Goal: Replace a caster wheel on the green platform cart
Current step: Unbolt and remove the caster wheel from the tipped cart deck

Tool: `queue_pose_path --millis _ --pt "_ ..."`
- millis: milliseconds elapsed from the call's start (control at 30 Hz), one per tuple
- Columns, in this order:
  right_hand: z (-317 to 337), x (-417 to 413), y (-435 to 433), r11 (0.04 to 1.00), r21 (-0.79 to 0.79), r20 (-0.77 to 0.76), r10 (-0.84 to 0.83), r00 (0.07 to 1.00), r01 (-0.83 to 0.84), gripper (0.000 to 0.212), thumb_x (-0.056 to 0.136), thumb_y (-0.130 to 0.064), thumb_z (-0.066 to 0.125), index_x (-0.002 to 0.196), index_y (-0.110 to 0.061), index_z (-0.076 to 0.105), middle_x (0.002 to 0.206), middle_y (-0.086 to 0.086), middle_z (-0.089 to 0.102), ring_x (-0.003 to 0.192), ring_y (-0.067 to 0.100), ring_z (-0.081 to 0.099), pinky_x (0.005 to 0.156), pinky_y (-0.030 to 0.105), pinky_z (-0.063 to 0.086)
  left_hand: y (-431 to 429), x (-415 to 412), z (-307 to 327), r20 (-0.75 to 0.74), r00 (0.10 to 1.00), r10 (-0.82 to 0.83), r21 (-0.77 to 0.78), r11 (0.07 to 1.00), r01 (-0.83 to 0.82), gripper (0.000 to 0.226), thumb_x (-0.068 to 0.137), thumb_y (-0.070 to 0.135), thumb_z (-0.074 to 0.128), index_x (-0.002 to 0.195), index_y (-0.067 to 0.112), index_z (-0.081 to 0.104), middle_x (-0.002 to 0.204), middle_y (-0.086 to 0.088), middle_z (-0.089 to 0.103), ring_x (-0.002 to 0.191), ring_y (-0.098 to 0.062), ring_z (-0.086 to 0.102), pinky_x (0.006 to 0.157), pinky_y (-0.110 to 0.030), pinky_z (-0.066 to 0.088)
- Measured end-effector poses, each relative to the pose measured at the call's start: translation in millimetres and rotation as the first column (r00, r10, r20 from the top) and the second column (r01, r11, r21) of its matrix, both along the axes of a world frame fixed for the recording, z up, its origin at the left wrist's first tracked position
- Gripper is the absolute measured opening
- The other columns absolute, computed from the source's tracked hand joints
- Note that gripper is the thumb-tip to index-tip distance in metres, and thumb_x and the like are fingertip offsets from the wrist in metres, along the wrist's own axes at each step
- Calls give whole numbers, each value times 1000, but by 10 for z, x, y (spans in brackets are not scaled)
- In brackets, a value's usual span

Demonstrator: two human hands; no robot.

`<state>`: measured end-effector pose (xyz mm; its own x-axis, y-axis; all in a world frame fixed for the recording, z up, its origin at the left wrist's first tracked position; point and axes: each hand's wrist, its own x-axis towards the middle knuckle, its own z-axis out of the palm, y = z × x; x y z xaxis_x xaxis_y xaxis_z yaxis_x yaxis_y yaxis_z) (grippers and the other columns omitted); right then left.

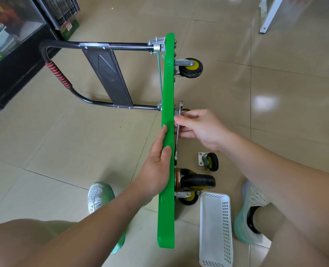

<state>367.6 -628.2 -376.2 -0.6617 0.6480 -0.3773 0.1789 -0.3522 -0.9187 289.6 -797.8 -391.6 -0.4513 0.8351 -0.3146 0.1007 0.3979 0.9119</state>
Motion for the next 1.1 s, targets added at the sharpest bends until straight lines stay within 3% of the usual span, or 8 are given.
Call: queue_pose_path --millis 267,400,467,533,667,867,1000,1100 --pt "116 167 -247 989 110 -71 -92 993 100 15 94 -10 69 109 -10 72 100 6 76 92 20 76 81 30 62 12 17 -7 -20 999 29 10 1000 -29 52 113 28 29 155 57 16 155 26 31 133 11 36 85 13 22" --pt "182 247 -406 974 197 -102 -95 990 114 12 94 -10 69 102 -18 72 97 5 76 93 17 76 84 32 62 14 30 -10 -34 999 25 39 999 -24 52 113 24 30 157 51 19 142 33 41 98 37 41 78 11 29" --pt "218 296 -477 963 248 -115 -82 990 108 14 94 -9 69 98 -21 72 94 6 76 92 14 75 82 29 61 10 38 7 -29 999 30 37 999 -29 52 113 23 30 157 49 20 124 41 43 78 34 46 69 7 34" --pt "242 345 -540 951 296 -118 -62 991 95 14 93 -9 70 100 -21 72 93 5 76 92 13 74 82 29 61 9 47 19 -16 999 43 42 998 -42 53 113 23 30 158 48 21 127 37 47 74 31 49 67 5 36" --pt "245 409 -590 936 338 -144 -49 988 96 18 91 -8 71 107 -15 73 96 1 77 96 16 75 82 28 61 15 55 -10 23 998 66 55 996 -67 53 113 24 31 156 53 23 151 23 42 90 34 49 73 6 35" --pt "256 415 -577 919 386 -155 -24 988 83 20 90 -7 73 109 -12 74 100 -5 77 98 15 74 87 32 60 -3 41 -5 51 997 64 59 996 -67 52 113 24 31 158 49 23 148 30 37 100 40 40 79 8 31" --pt "271 414 -640 902 429 -176 35 984 45 22 89 -6 74 102 -23 75 96 -13 77 95 7 72 95 36 58 -10 10 -4 52 997 48 62 997 -51 53 113 25 31 159 49 22 154 28 36 125 24 40 101 -3 30" --pt "254 462 -697 885 463 -202 51 978 50 26 88 -5 75 100 -28 75 97 -11 78 95 7 73 94 31 57 7 16 -14 50 998 42 65 997 -45 52 113 28 32 159 50 21 160 25 32 140 11 32 106 -8 23"
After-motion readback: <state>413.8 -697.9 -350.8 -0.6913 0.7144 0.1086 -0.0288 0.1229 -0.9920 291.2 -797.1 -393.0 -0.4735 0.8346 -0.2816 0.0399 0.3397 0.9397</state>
